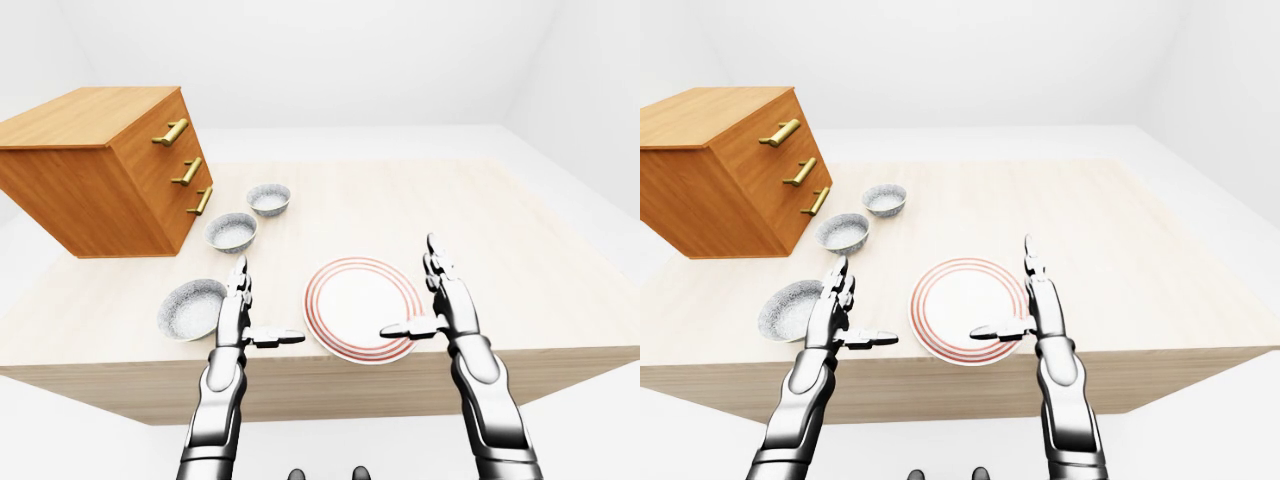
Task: Put the bowl in the middle on the plate.
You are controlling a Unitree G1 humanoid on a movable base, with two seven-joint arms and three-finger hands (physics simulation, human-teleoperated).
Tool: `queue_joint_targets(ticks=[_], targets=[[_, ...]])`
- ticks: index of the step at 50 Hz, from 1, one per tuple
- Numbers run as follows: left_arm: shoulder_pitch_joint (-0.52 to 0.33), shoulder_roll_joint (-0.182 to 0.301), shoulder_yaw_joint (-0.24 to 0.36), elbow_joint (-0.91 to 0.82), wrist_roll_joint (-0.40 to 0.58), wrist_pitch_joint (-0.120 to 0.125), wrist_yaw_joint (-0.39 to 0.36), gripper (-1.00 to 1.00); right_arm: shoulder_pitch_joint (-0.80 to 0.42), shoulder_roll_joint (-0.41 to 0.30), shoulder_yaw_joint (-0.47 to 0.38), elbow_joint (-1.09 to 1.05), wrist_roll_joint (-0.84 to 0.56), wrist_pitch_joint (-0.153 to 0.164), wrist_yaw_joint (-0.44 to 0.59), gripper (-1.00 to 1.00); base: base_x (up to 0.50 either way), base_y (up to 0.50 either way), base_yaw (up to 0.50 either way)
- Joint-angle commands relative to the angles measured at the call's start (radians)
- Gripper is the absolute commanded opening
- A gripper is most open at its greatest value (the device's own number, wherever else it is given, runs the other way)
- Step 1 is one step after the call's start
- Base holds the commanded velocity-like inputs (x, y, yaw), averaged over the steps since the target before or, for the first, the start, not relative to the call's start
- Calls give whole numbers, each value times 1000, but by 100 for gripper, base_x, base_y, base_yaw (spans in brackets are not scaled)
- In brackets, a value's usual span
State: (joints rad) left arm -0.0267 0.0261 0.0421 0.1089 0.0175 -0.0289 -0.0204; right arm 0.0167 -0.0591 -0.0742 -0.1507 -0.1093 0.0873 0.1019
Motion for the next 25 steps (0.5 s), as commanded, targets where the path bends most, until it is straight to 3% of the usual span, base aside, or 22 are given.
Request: queue_joint_targets(ticks=[1, 9, 12, 20, 25], targets=[[0, 0, 0, 5, 4, 1, 4, 100, 25, -46, -110, -170, -34, 0, 104, 100, 0, 0, 0], [-3, 1, 0, 16, 7, -5, 5, 100, 29, -88, -232, -206, -54, 0, 202, 100, 0, 0, 0], [5, -1, -4, -10, 9, 14, 5, 100, 26, -109, -282, -219, -59, 0, 237, 100, 0, 0, 0], [-6, 1, -1, 32, 9, -15, 4, 100, 23, -149, -398, -209, -64, 0, 297, 100, 0, 0, 0], [-3, 0, -1, 21, 9, -8, 5, 100, 33, -160, -451, -197, -51, 0, 315, 100, 0, 0, 0]])
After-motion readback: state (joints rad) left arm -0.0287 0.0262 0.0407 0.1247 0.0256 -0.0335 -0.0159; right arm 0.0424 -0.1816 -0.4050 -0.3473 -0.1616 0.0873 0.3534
